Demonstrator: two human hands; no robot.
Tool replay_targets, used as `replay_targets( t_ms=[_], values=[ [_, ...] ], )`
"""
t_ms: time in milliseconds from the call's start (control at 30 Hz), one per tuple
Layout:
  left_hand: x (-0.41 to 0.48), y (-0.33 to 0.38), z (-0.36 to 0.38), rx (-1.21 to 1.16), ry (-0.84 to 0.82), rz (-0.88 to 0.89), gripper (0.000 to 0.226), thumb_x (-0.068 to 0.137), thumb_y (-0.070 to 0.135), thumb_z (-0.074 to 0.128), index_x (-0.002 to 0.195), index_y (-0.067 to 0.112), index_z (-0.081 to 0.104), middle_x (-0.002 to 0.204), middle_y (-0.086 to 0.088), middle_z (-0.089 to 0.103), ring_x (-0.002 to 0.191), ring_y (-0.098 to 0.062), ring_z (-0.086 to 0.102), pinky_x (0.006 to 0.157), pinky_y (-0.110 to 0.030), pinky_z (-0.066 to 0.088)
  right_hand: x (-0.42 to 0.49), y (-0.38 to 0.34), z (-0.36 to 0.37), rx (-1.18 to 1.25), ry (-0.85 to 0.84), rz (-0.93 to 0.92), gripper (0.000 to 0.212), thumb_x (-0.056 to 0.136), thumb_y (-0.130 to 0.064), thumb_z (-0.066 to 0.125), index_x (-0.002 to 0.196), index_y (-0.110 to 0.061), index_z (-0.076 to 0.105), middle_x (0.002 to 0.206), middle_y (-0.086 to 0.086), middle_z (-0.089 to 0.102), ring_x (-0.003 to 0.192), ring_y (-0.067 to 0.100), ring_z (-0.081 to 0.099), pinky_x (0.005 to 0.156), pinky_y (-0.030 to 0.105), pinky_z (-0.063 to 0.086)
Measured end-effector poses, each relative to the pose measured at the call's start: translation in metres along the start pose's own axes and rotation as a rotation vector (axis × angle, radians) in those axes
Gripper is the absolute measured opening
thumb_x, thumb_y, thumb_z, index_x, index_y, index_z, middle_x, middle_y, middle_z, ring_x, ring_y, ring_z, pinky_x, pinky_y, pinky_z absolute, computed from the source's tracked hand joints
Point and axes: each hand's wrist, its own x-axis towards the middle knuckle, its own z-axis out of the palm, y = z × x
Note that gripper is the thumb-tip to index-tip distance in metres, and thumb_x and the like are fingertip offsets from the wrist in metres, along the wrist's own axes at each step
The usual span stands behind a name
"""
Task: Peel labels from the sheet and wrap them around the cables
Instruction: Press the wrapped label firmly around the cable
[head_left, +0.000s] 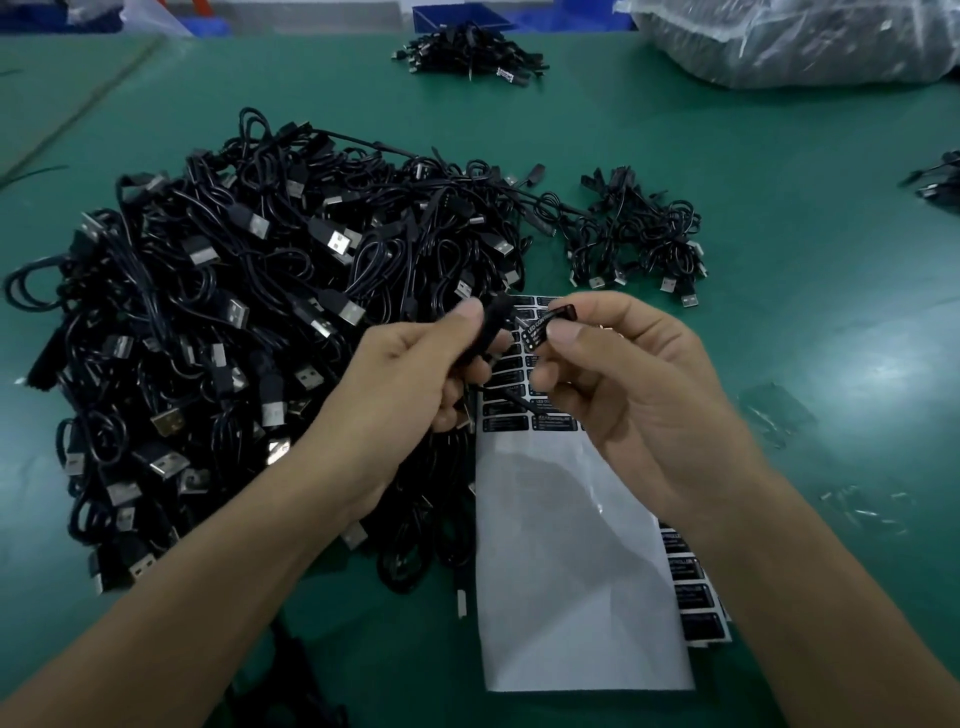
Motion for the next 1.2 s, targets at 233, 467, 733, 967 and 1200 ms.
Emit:
replay_targets(
  t_ms=[233, 467, 733, 967, 1200],
  values=[
    [0.002, 0.003, -0.004, -0.145, -0.043, -0.109, 0.036, 0.096, 0.032, 0.061, 0.069, 0.020, 0.080, 0.062, 0.008, 0.059, 0.051, -0.002, 0.045, 0.045, -0.013, 0.040, 0.000, 0.001, 0.001, -0.027, 0.030, 0.020, 0.011, 0.077, -0.012, 0.074, 0.077, -0.023, 0.077, 0.076, 0.002, 0.074, 0.064, 0.012, 0.068, 0.061, 0.020, 0.050],
    [0.004, -0.001, -0.006, -0.126, -0.042, -0.083, 0.030, 0.064, 0.028, 0.076, 0.091, 0.017, 0.081, 0.067, 0.002, 0.065, 0.057, -0.006, 0.054, 0.059, -0.019, 0.048, -0.002, -0.001, 0.003, -0.010, -0.052, 0.021, 0.012, 0.078, -0.013, 0.072, 0.079, -0.024, 0.078, 0.077, 0.002, 0.075, 0.068, 0.013, 0.071, 0.061, 0.019, 0.052],
    [0.003, -0.006, -0.007, -0.017, -0.108, -0.025, 0.035, 0.059, 0.021, 0.083, 0.094, 0.017, 0.080, 0.086, -0.005, 0.077, 0.072, -0.008, 0.067, 0.064, -0.014, 0.053, 0.000, 0.000, 0.002, -0.046, 0.092, 0.039, 0.008, 0.067, -0.018, 0.075, 0.073, -0.022, 0.078, 0.076, 0.005, 0.074, 0.065, 0.010, 0.070, 0.056, 0.017, 0.051],
    [0.000, -0.006, -0.002, 0.102, -0.072, 0.044, 0.016, 0.083, 0.005, 0.076, 0.089, 0.020, 0.080, 0.077, 0.002, 0.075, 0.068, -0.003, 0.065, 0.061, -0.012, 0.050, 0.002, -0.005, -0.005, -0.062, 0.180, 0.018, 0.009, 0.063, -0.019, 0.076, 0.073, -0.019, 0.078, 0.070, -0.003, 0.069, 0.064, 0.005, 0.061, 0.055, 0.016, 0.047],
    [-0.002, -0.004, 0.000, 0.085, -0.017, 0.043, 0.010, 0.082, 0.006, 0.077, 0.085, 0.016, 0.077, 0.075, -0.002, 0.075, 0.065, -0.005, 0.066, 0.060, -0.014, 0.052, 0.000, 0.001, -0.001, -0.243, 0.167, -0.032, 0.021, 0.083, 0.001, 0.074, 0.075, -0.019, 0.074, 0.066, 0.001, 0.068, 0.059, 0.009, 0.060, 0.054, 0.017, 0.047]
  ],
)
